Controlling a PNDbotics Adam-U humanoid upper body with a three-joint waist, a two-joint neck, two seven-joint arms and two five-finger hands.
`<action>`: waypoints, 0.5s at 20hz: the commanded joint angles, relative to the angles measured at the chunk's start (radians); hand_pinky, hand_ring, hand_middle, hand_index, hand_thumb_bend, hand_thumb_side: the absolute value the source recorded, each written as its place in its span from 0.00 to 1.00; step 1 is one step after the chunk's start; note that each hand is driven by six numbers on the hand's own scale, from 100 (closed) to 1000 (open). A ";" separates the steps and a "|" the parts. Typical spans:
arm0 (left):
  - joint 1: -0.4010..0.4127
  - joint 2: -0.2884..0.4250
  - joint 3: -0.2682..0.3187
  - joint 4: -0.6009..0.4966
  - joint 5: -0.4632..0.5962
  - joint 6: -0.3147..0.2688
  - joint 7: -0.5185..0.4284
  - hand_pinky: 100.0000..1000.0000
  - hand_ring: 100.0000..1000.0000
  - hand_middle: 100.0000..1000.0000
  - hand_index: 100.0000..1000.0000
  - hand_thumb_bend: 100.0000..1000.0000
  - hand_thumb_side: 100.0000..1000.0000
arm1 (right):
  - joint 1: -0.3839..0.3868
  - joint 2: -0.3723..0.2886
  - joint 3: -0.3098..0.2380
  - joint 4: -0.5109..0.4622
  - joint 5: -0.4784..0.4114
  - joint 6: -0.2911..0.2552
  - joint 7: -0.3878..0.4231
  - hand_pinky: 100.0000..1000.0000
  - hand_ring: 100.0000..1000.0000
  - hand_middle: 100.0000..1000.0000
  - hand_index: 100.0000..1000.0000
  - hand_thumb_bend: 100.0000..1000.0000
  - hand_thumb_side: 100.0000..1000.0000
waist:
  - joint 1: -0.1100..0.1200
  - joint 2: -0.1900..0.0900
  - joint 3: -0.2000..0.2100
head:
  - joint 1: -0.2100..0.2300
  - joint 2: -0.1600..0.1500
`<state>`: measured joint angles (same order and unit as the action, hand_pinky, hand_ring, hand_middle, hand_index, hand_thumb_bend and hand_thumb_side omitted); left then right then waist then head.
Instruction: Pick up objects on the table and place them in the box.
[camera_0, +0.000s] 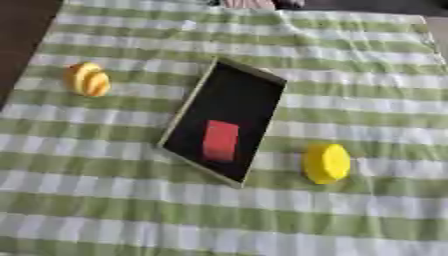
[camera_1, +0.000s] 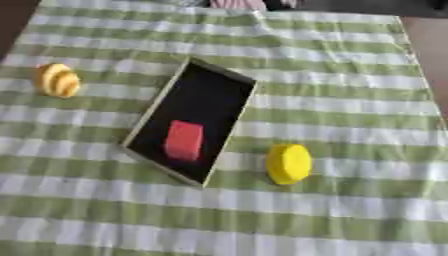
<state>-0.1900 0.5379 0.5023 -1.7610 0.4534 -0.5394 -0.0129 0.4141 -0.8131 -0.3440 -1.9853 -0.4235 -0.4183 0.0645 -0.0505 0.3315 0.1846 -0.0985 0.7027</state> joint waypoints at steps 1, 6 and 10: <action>-0.012 0.041 0.002 -0.025 0.003 0.010 0.002 0.78 0.71 0.67 0.78 0.00 0.52 | 0.004 -0.017 -0.011 -0.015 0.000 -0.006 -0.003 1.00 0.93 0.75 0.96 0.00 0.41 | 0.001 -0.018 0.000 | -0.001 0.000; -0.010 0.043 0.003 -0.026 0.001 0.009 0.003 0.78 0.71 0.67 0.78 0.00 0.52 | 0.018 -0.011 0.006 -0.015 0.075 -0.085 0.027 1.00 0.93 0.76 0.96 0.00 0.41 | 0.002 -0.015 0.001 | 0.000 -0.002; -0.010 0.046 0.001 -0.020 0.002 0.003 0.001 0.78 0.71 0.67 0.78 0.00 0.52 | 0.026 -0.009 0.043 -0.015 0.175 -0.200 0.044 1.00 0.94 0.77 0.96 0.00 0.41 | 0.005 -0.013 0.000 | -0.002 -0.003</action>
<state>-0.1943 0.5382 0.5018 -1.7700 0.4533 -0.5330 -0.0119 0.4356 -0.8052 -0.3020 -1.9853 -0.2801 -0.5844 0.1037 -0.0495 0.3324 0.1853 -0.0990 0.7027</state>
